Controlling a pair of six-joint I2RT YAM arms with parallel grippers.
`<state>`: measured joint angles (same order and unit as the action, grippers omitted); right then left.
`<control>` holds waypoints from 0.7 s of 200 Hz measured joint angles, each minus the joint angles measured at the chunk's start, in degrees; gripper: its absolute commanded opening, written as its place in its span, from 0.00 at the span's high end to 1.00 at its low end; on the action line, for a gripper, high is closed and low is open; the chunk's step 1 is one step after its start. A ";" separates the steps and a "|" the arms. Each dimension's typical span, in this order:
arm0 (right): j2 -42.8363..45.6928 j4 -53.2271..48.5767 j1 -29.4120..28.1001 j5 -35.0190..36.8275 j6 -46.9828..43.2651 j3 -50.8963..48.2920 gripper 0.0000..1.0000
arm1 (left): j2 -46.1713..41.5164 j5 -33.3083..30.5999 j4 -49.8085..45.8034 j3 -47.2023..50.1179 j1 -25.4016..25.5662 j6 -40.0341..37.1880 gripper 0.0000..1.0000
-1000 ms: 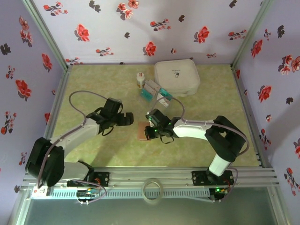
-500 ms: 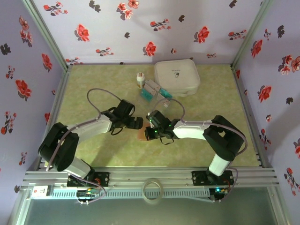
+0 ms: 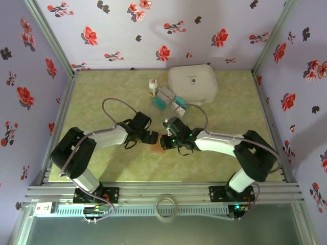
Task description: Put the credit cards into the card holder
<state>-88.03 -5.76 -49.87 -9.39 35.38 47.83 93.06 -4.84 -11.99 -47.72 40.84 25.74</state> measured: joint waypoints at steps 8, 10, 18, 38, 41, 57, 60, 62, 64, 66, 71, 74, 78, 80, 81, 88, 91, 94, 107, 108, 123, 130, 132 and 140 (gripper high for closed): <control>1.86 -1.25 0.66 0.66 -0.13 0.15 0.70 | 0.00 -0.52 0.09 0.13 0.31 0.02 0.00; 2.29 -1.62 0.81 0.76 -0.46 0.24 0.69 | 0.00 -0.68 0.11 0.17 0.37 0.02 0.00; 3.76 -3.04 1.38 1.57 -0.37 0.63 0.67 | 0.00 -1.22 0.26 0.28 0.68 0.07 0.00; 5.57 -6.32 2.45 3.58 -0.39 1.84 0.66 | 0.00 -2.91 0.68 0.74 1.55 0.79 0.00; 5.66 -6.82 2.56 3.85 -0.42 2.03 0.66 | 0.00 -3.15 0.76 0.79 1.66 0.92 0.00; 5.55 -9.31 3.04 4.98 -0.44 2.84 0.66 | 0.00 -4.31 1.09 1.09 2.27 1.95 0.00; 5.51 -9.92 3.10 5.18 -0.46 2.99 0.66 | 0.00 -4.46 1.09 1.14 2.34 2.08 0.00; 5.44 -10.29 3.13 5.20 -0.44 3.10 0.66 | -0.02 -4.63 1.11 1.16 2.45 2.25 0.00; 5.40 -10.54 3.13 5.25 -0.46 3.17 0.66 | -0.02 -4.70 1.11 1.20 2.49 2.43 0.00; 5.33 -10.86 3.13 5.35 -0.46 3.28 0.66 | -0.02 -4.81 1.14 1.22 2.56 2.54 0.00; 5.01 -11.50 3.15 5.40 -0.46 3.56 0.67 | -0.02 -5.14 1.27 1.33 2.71 2.91 0.00; 4.74 -11.87 3.17 5.42 -0.48 3.76 0.68 | -0.02 -5.27 1.33 1.40 2.80 3.10 0.00; 4.33 -12.39 3.17 5.40 -0.48 4.11 0.69 | -0.02 -5.49 1.42 1.51 2.95 3.56 0.00; 4.07 -12.66 3.17 5.40 -0.48 4.28 0.69 | -0.02 -5.62 1.49 1.55 3.02 3.74 0.00; 3.96 -12.70 3.17 5.40 -0.50 4.33 0.69 | -0.02 -5.66 1.51 1.57 3.04 3.76 0.00; 3.06 -13.20 3.17 5.38 -0.68 4.83 0.71 | -0.07 -5.92 1.77 1.77 3.26 4.26 0.00; 2.71 -13.40 3.17 5.35 -0.72 5.03 0.71 | -0.09 -6.08 1.81 1.84 3.34 4.46 0.00; 2.32 -13.60 3.17 5.35 -0.74 5.20 0.72 | -0.13 -6.19 1.86 1.84 3.41 4.63 0.00; 1.05 -13.94 3.17 5.33 -0.92 5.51 0.75 | -0.17 -6.64 1.95 2.01 3.65 5.42 0.00; 0.98 -13.94 3.17 5.33 -0.94 5.51 0.75 | -0.17 -6.71 1.97 2.01 3.69 5.46 0.00; -0.28 -14.36 3.17 5.33 -1.22 5.70 0.78 | -0.17 -7.04 2.01 2.05 3.87 5.88 0.00; -0.74 -14.58 3.17 5.35 -1.33 5.84 0.78 | -0.17 -7.15 2.10 2.10 3.91 6.03 0.00; -0.87 -14.67 3.17 5.35 -1.31 5.88 0.78 | -0.17 -7.17 2.10 2.12 3.91 6.10 0.00; -1.16 -14.91 3.17 5.35 -1.33 5.99 0.78 | -0.17 -7.19 2.14 2.14 3.96 6.23 0.00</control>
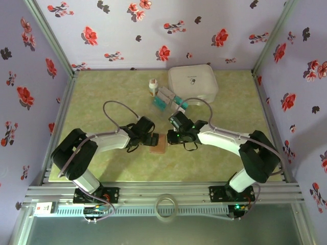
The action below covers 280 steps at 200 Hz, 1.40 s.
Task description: Put the credit cards into the card holder
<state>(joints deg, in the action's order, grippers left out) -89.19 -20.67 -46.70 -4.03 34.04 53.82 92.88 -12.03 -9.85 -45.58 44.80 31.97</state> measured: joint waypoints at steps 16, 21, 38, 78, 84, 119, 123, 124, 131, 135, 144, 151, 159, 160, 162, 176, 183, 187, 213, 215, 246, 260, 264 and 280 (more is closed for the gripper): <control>-0.24 -0.33 0.00 0.00 0.00 0.22 0.78 | 0.00 0.00 0.00 0.00 0.00 0.31 0.00; -0.31 -0.33 0.00 0.00 0.00 0.26 0.78 | 0.00 0.00 0.00 0.00 0.00 0.33 0.00; -0.63 -0.31 0.00 0.00 0.00 0.35 0.78 | 0.00 0.00 0.00 0.02 0.00 0.48 0.00; -2.12 -0.28 0.00 -0.09 0.02 0.35 0.85 | 0.00 0.00 0.26 0.22 0.02 0.50 0.00; -2.38 -0.26 0.00 -0.20 -0.04 0.35 0.87 | -0.02 0.00 0.33 0.26 0.02 0.50 0.00; -2.75 -0.17 0.00 -0.46 0.04 0.35 0.95 | -0.02 -0.02 0.42 0.28 0.07 0.50 0.00; -2.75 -0.20 0.02 -0.46 0.02 0.35 0.96 | -0.02 -0.02 0.42 0.28 0.07 0.50 0.00; -2.75 -0.17 0.04 -0.48 -0.02 0.35 0.97 | -0.02 -0.02 0.42 0.28 0.07 0.50 0.00; -2.75 -0.15 0.13 -0.63 0.00 0.35 0.99 | -0.02 -0.02 0.42 0.28 0.07 0.50 0.00; -2.75 -0.09 0.20 -0.63 0.11 0.35 1.00 | -0.02 -0.02 0.42 0.28 0.07 0.50 0.00; -2.75 0.00 0.31 -0.74 0.02 0.35 1.00 | -0.02 -0.02 0.42 0.28 0.07 0.50 0.00; -2.75 0.04 0.37 -0.85 0.04 0.35 1.00 | -0.02 -0.02 0.42 0.28 0.07 0.50 0.00; -2.75 0.20 0.50 -0.94 0.04 0.35 1.00 | -0.02 -0.02 0.42 0.28 0.07 0.50 0.00; -2.75 0.20 0.50 -0.96 0.04 0.35 1.00 | -0.02 -0.02 0.42 0.28 0.07 0.50 0.00; -2.75 0.22 0.55 -1.03 0.04 0.35 1.00 | -0.02 -0.02 0.42 0.28 0.07 0.50 0.00; -2.75 0.39 0.72 -1.33 0.04 0.33 1.00 | -0.02 -0.02 0.42 0.28 0.07 0.50 0.00; -2.75 0.57 0.87 -1.55 0.04 0.33 1.00 | -0.02 -0.02 0.42 0.28 0.07 0.50 0.00; -2.75 0.68 0.96 -1.75 0.07 0.33 1.00 | -0.02 -0.02 0.42 0.28 0.07 0.50 0.00; -2.75 1.51 1.33 -2.23 0.07 0.04 1.00 | -0.02 -0.02 0.42 0.26 0.07 0.50 0.00; -2.75 1.53 1.36 -2.29 0.07 0.00 1.00 | -0.02 -0.02 0.42 0.26 0.07 0.50 0.00; -2.73 2.12 2.12 -3.02 0.07 -0.44 1.00 | -0.02 -0.02 0.39 0.26 0.07 0.50 0.00; -2.71 2.62 2.56 -3.54 0.07 -0.44 1.00 | -0.02 -0.02 0.35 0.22 0.07 0.50 0.00; -2.69 2.71 2.64 -3.67 0.09 -0.44 1.00 | -0.02 -0.02 0.35 0.22 0.07 0.50 0.00; -2.60 3.02 3.21 -4.13 0.07 -0.44 1.00 | -0.02 -0.04 0.24 0.15 0.07 0.50 0.00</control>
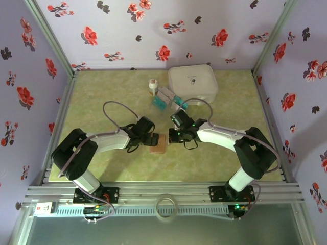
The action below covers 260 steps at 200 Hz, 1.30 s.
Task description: Put the credit cards into the card holder
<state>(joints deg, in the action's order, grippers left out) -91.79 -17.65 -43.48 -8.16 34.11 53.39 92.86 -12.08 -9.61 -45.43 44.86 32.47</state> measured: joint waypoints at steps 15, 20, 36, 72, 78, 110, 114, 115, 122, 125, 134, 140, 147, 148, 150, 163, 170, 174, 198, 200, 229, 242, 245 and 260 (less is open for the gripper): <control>0.00 0.20 0.50 -0.59 0.02 0.00 1.00 | 0.00 0.00 -0.11 -0.22 0.00 0.00 0.00; 0.00 0.26 0.66 -0.76 0.02 0.00 1.00 | 0.00 0.00 -0.20 -0.26 0.00 0.00 0.00; 0.00 0.70 0.87 -1.51 0.20 0.00 1.00 | 0.00 -0.02 -0.24 -0.28 0.00 0.00 0.00; -0.07 3.39 0.85 -4.13 1.73 0.00 1.00 | 0.00 -0.02 -0.24 -0.28 0.00 0.00 0.00; -0.11 3.85 0.85 -4.39 2.08 0.00 1.00 | 0.02 -0.02 -0.24 -0.28 0.00 0.00 0.00; -1.11 5.90 0.55 -5.64 3.34 0.00 1.00 | 0.02 0.00 -0.22 -0.28 0.00 0.00 0.00; -1.31 6.03 0.46 -5.64 3.45 0.00 0.99 | 0.02 -0.02 -0.22 -0.28 0.00 0.00 0.00; -1.33 6.08 0.46 -5.64 3.45 0.00 0.98 | 0.02 -0.02 -0.22 -0.28 0.00 0.00 0.00; -1.55 6.14 0.42 -5.64 3.61 0.00 0.91 | 0.02 -0.02 -0.22 -0.28 0.00 0.00 0.00; -1.60 6.16 0.39 -5.64 3.63 0.00 0.88 | 0.02 -0.02 -0.22 -0.28 0.00 0.00 0.00; -1.66 6.21 0.31 -5.60 4.02 0.00 0.82 | 0.02 -0.02 -0.20 -0.28 0.00 0.00 0.00; -1.66 6.21 0.31 -5.49 4.04 0.00 0.81 | 0.02 -0.02 -0.20 -0.28 0.00 0.00 0.00; -1.66 6.23 0.31 -5.35 3.93 0.00 0.80 | 0.02 -0.02 -0.20 -0.28 0.00 0.00 0.00; -1.66 6.23 0.31 -5.35 3.89 0.00 0.80 | 0.02 0.00 -0.20 -0.28 0.00 0.00 0.00; -1.66 6.23 0.31 -5.35 3.82 0.00 0.80 | 0.02 0.00 -0.20 -0.28 0.00 0.00 0.00; -1.64 5.81 0.31 -5.01 3.87 0.00 0.79 | 0.02 0.00 -0.20 -0.28 0.00 0.00 0.00; -1.60 5.57 0.31 -4.72 3.85 0.00 0.79 | 0.02 0.00 -0.20 -0.28 0.00 0.00 0.00; -1.55 5.40 0.31 -4.68 3.85 0.00 0.79 | 0.02 0.00 -0.20 -0.28 0.00 0.00 0.00; -0.72 4.04 0.31 -3.65 3.78 0.00 0.79 | 0.02 0.00 -0.20 -0.28 0.00 0.00 0.00; -0.63 4.02 0.31 -3.61 3.80 0.00 0.79 | 0.02 0.00 -0.20 -0.28 0.00 -0.02 0.00; 0.42 2.69 0.31 -2.75 3.41 0.00 0.81 | 0.02 0.00 -0.17 -0.28 0.00 -0.02 0.00; 0.42 2.45 0.31 -2.54 3.39 -0.02 0.82 | 0.02 0.00 -0.17 -0.28 0.00 -0.02 0.00; 0.42 2.38 0.31 -2.54 3.41 -0.04 0.82 | 0.02 0.00 -0.17 -0.28 0.00 -0.02 0.00; 0.42 2.34 0.31 -2.51 3.41 -0.24 0.83 | 0.02 0.00 -0.15 -0.28 0.00 -0.02 0.00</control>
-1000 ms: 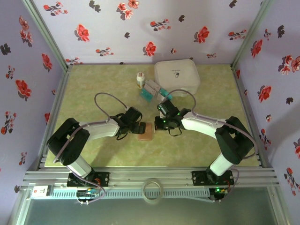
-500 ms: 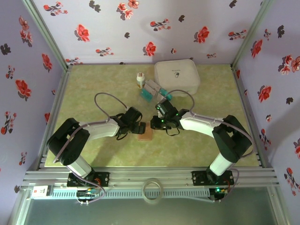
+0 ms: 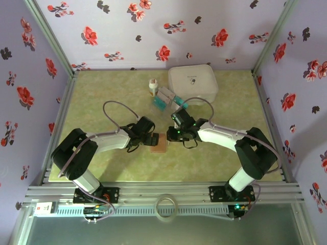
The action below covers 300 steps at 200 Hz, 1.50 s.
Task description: Put the credit cards into the card holder
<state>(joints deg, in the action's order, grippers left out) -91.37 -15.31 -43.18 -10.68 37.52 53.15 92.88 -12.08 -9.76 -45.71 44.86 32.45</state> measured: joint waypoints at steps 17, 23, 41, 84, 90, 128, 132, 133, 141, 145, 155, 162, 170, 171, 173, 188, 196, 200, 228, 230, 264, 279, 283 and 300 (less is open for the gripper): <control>0.00 -0.02 0.00 -0.02 0.00 -0.37 0.85 | 0.00 0.00 0.02 0.00 0.00 0.00 0.00; 0.00 -0.09 0.00 0.00 -0.02 -0.48 0.86 | 0.00 0.00 0.00 0.00 0.00 0.00 0.00; 0.00 -0.22 0.00 0.00 -0.04 -0.83 0.90 | 0.00 0.00 0.02 0.00 0.00 0.00 0.00; 0.02 -0.20 0.00 0.15 -0.17 -1.57 1.00 | 0.00 0.00 0.04 0.00 0.00 0.00 0.00; 0.09 -0.20 0.00 0.17 -0.20 -1.64 1.00 | 0.00 0.00 0.04 0.00 0.00 0.00 0.00; 0.57 0.46 -0.17 -0.52 0.09 -1.66 1.00 | 0.00 0.00 0.07 0.00 0.00 0.00 0.00; 0.57 0.55 -0.28 -0.63 0.22 -1.64 1.00 | 0.00 0.00 0.07 0.00 0.00 0.00 0.00; 0.57 0.57 -0.28 -0.66 0.22 -1.64 1.00 | 0.00 0.00 0.07 0.00 0.00 0.00 0.00; 0.55 0.63 -0.57 -0.85 0.39 -1.51 1.00 | 0.00 0.00 0.09 0.00 0.00 0.00 0.00; 0.52 0.63 -0.70 -0.92 0.46 -1.40 1.00 | 0.00 0.00 0.09 0.00 0.00 0.00 0.00; 0.22 0.68 -1.20 -1.16 0.63 -0.74 1.00 | 0.00 0.00 0.09 0.00 0.00 0.00 0.00; -0.35 0.74 -1.70 -1.25 0.66 0.07 1.00 | 0.00 0.00 0.09 0.00 0.00 0.00 0.00; -1.22 1.11 -2.25 -1.44 0.68 0.98 1.00 | 0.00 0.00 0.09 0.00 0.00 0.00 0.00; -1.38 1.16 -2.34 -1.46 0.68 1.16 1.00 | 0.02 0.00 0.09 0.00 0.00 0.00 0.00; -1.64 1.31 -2.49 -1.46 0.68 1.38 1.00 | 0.02 0.00 0.09 0.00 0.00 0.00 0.00; -3.72 2.14 -3.41 -1.70 0.92 2.75 1.00 | 0.02 0.00 0.11 0.00 0.00 0.00 0.00; -4.85 2.47 -3.78 -1.84 1.16 3.37 1.00 | 0.02 0.00 0.11 0.00 0.00 0.00 0.00; -5.42 2.62 -3.98 -1.88 1.31 3.67 1.00 | 0.02 0.00 0.11 0.00 0.00 0.00 0.00; -8.11 3.54 -4.50 -2.03 1.75 4.35 1.00 | 0.02 -0.11 0.07 0.02 0.00 0.02 0.00; -8.22 3.56 -4.50 -2.05 1.77 4.35 1.00 | 0.02 -0.13 0.07 0.02 0.00 0.04 0.00; -9.38 4.59 -4.50 -2.03 2.16 4.33 1.00 | -0.11 -0.13 -0.09 0.02 -0.15 0.35 0.00; -9.75 5.42 -4.50 -2.05 2.21 4.22 1.00 | -0.50 0.00 -0.55 0.02 -0.55 0.44 0.00; -9.86 5.64 -4.50 -2.05 2.21 4.22 1.00 | -0.66 0.07 -0.63 0.02 -0.66 0.44 0.00; -10.23 6.60 -4.50 -2.08 2.23 4.11 1.00 | -1.64 0.26 -1.29 0.02 -1.27 0.44 0.00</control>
<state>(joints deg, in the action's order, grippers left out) -101.60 -8.71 -47.68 -12.75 39.75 57.25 91.24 -11.81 -11.05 -45.69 43.59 32.88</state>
